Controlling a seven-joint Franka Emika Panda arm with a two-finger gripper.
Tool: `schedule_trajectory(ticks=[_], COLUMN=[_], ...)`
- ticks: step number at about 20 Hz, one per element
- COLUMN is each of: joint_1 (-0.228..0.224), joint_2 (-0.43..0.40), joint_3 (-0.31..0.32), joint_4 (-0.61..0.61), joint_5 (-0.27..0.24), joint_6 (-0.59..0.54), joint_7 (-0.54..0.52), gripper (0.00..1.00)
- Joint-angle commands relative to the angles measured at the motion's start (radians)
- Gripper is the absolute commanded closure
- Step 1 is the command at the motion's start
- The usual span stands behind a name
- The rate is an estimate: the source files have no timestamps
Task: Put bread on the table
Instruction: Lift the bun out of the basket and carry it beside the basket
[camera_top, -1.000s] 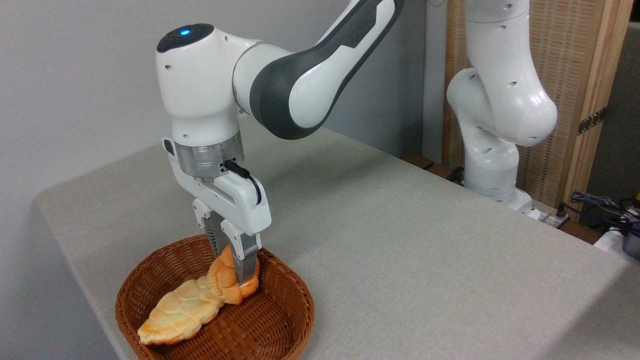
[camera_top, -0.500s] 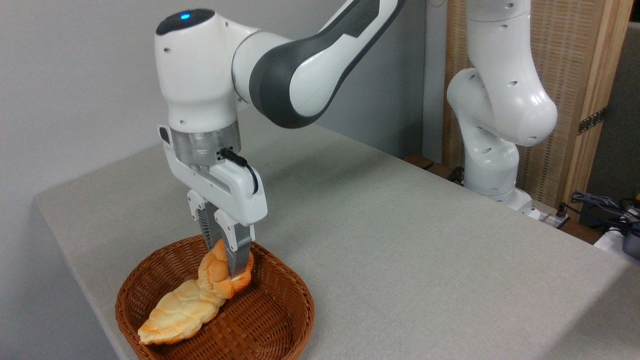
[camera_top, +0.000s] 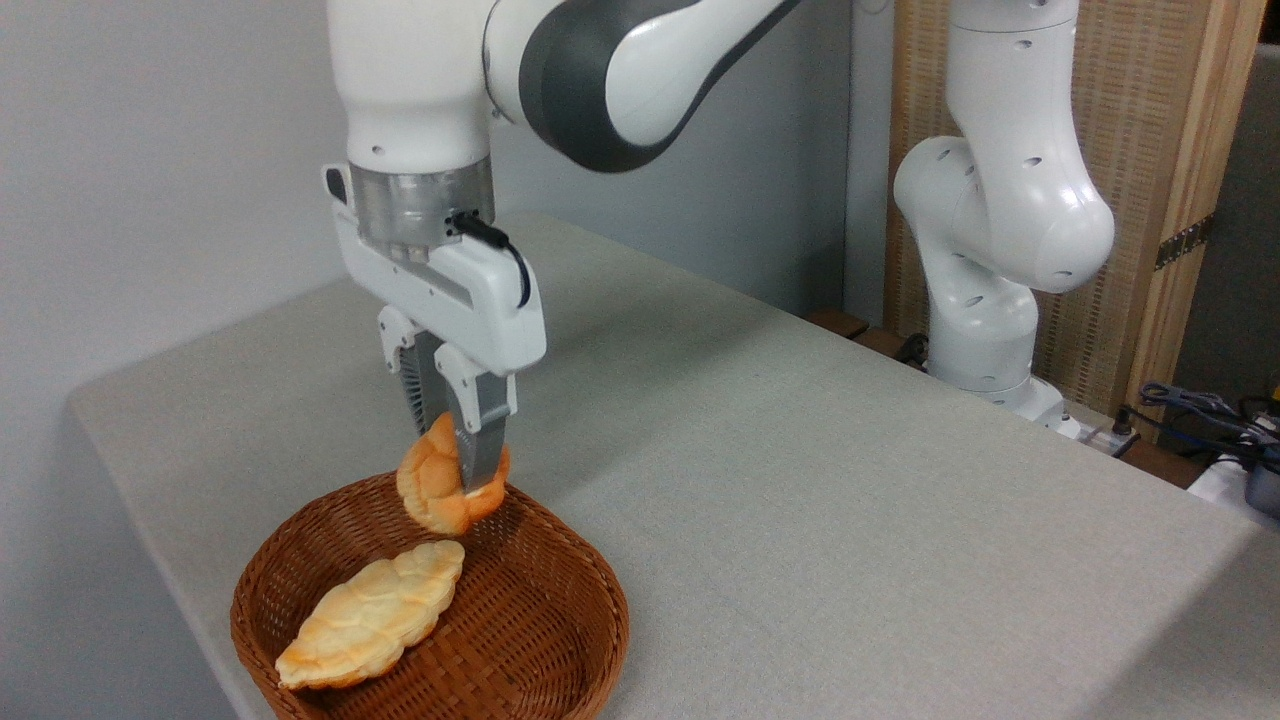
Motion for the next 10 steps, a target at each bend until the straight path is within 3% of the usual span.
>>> schedule_trajectory(ticks=[1, 8, 10], joint_1=[-0.017, -0.083, -0.101], joint_2=[-0.044, -0.081, -0.082], joint_3=[0.000, 0.000, 0.000], joint_4=[-0.014, -0.057, -0.081], joint_5=[0.003, -0.018, -0.017], joint_6=[-0.067, -0.190, -0.204], joint_7=[-0.007, -0.015, -0.015], gripper=[0.50, 0.44, 0.30])
